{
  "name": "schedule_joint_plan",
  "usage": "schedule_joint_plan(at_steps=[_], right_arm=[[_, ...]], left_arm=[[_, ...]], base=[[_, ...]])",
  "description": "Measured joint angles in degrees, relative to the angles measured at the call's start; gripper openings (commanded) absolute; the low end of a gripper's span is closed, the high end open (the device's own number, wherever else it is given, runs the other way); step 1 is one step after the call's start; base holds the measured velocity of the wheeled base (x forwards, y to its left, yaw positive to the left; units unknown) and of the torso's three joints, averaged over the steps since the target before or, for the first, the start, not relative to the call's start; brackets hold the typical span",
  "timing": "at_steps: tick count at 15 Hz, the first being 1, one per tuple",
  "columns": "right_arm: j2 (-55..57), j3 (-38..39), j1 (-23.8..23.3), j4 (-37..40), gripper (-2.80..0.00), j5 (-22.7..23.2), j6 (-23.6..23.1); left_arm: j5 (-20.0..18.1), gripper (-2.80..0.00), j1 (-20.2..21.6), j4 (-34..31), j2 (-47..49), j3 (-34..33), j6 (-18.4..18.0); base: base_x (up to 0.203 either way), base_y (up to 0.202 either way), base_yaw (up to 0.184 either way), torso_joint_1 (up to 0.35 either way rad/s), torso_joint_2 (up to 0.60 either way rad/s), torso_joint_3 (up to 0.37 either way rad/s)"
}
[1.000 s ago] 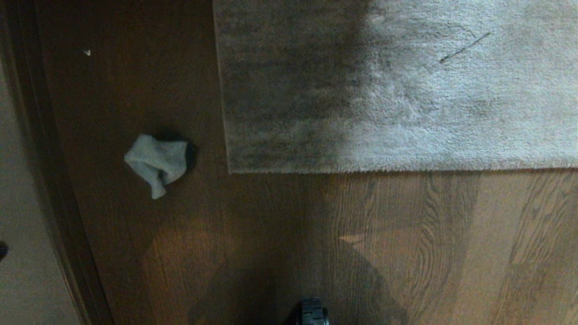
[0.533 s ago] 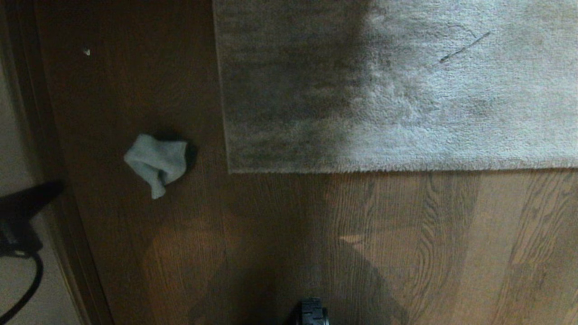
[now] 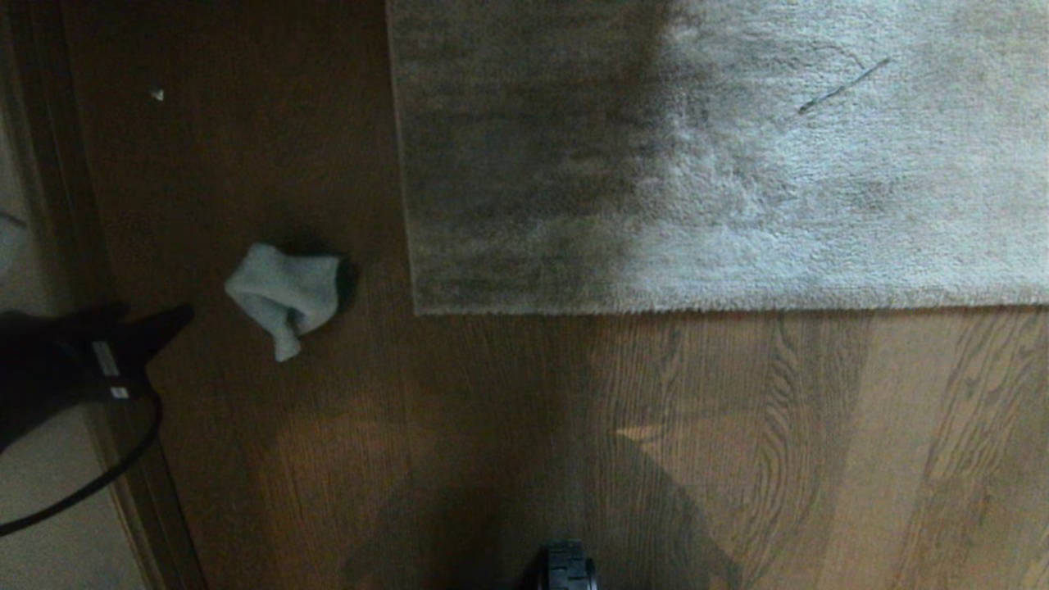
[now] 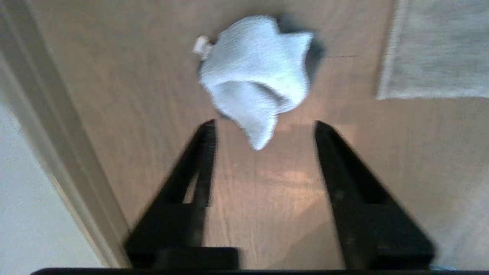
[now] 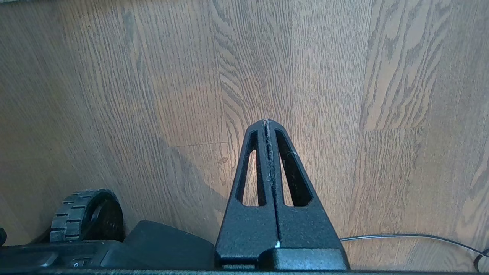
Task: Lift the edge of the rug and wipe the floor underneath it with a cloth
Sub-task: Pick up the rag
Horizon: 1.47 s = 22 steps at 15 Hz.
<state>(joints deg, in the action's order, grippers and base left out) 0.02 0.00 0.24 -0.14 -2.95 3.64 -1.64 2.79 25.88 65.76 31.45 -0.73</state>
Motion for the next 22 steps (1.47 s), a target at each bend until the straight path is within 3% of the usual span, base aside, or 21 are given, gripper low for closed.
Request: schedule_joint_plan(at_steps=[5,10,22], right_arm=[[0.0,0.0,0.0,0.0,-2.8,0.0,0.0],[0.0,0.0,0.0,0.0,-2.8,0.0,0.0],[0.0,0.0,0.0,0.0,-2.8,0.0,0.0]], left_arm=[[-0.2,0.0,3.7,8.3,4.4,-0.6,0.5],[-0.3,0.0,5.0,12.0,9.0,-0.1,0.5],[-0.6,0.0,0.6,19.0,17.0,0.3,0.6]], base=[[0.0,0.0,0.0,0.0,0.0,0.0],[0.0,0.0,0.0,0.0,0.0,0.0],[0.0,0.0,0.0,0.0,0.0,0.0]])
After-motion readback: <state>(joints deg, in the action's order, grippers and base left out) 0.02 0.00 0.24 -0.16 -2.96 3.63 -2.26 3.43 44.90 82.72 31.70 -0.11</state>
